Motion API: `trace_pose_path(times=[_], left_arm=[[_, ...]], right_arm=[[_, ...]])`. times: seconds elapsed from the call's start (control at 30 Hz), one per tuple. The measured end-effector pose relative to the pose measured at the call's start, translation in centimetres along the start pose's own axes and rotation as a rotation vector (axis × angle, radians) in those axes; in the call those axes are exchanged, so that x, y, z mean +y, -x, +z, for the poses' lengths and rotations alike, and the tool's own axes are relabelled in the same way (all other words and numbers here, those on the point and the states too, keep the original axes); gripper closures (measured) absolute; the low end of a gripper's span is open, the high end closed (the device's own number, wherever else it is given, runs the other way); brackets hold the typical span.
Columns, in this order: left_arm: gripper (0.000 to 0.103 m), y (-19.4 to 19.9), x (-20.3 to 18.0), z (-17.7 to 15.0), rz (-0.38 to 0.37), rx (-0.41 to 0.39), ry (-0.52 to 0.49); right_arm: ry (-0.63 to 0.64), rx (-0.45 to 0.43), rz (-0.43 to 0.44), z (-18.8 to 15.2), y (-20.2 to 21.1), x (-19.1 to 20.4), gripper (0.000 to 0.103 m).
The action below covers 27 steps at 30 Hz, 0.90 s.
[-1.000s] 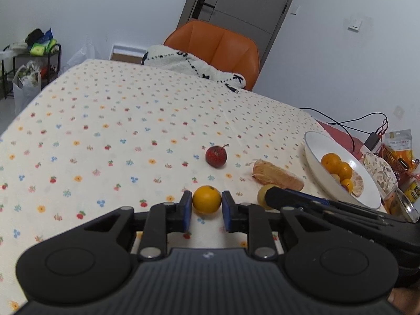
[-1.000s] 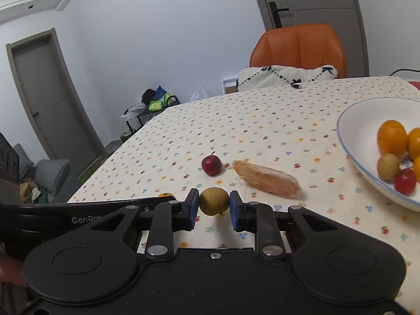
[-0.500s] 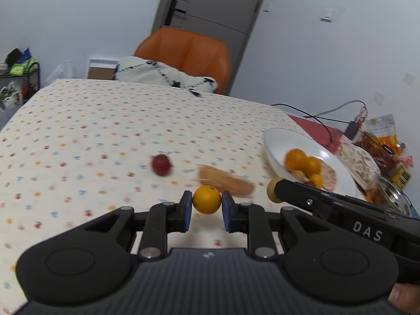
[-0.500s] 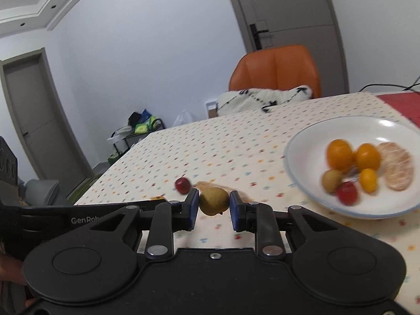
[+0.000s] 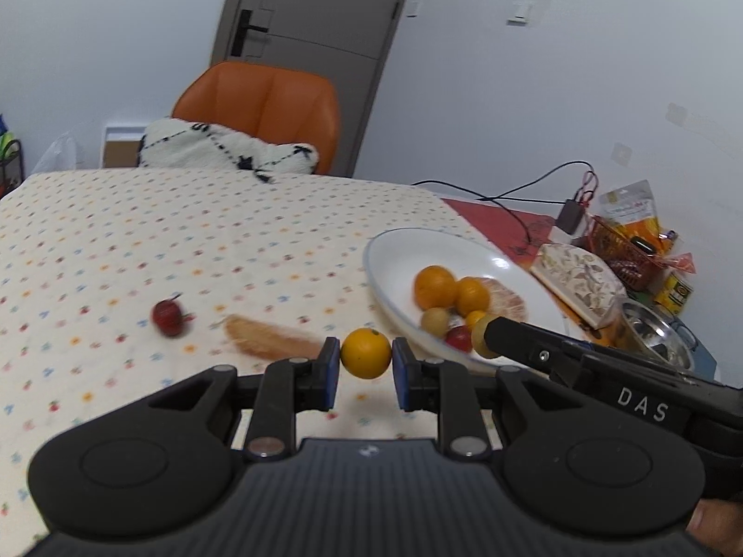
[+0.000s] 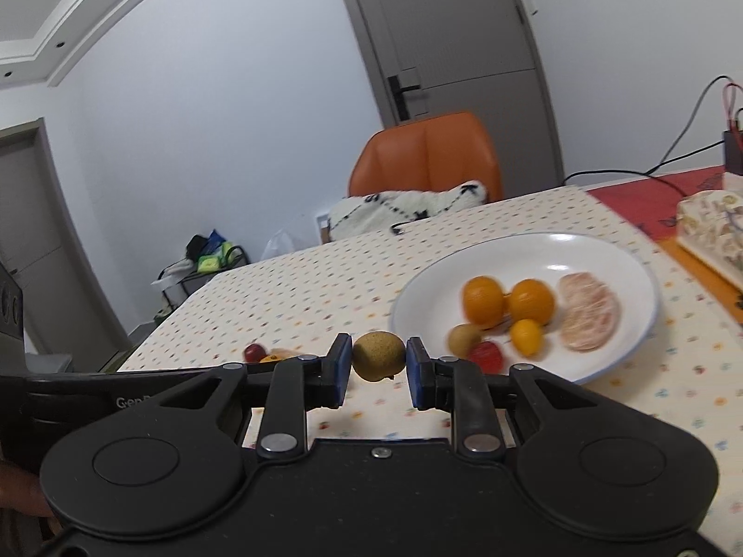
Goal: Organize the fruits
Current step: 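Carry the orange and green-brown fruit over the white plate with both tools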
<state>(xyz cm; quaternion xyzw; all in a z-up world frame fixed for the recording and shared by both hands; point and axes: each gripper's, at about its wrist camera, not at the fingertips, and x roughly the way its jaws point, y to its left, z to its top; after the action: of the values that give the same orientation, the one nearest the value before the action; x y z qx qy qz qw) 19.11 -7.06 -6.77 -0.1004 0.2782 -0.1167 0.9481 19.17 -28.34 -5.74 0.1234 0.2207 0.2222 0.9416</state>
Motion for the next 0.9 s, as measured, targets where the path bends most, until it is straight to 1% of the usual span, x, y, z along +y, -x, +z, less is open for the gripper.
trace_pose_path(times=[0.3, 0.67, 0.9], left_arm=[[0.081, -2.1, -3.0, 1.1, -0.044, -0.006, -0.049], [0.081, -4.5, -5.0, 1.9, -0.046, 0.003, -0.081], [0.081, -6.1, -5.2, 2.3, -0.024, 0.017, -0.084]], right_arm=[[-0.037, -0.047, -0.067, 0.4, 1.5, -2.8, 0.079], [-0.091, -0.09, -0.116, 0.7, 2.6, -6.2, 0.079], [-0.11, -0.075, -0.121, 0.2, 1.8, -7.2, 0.079]])
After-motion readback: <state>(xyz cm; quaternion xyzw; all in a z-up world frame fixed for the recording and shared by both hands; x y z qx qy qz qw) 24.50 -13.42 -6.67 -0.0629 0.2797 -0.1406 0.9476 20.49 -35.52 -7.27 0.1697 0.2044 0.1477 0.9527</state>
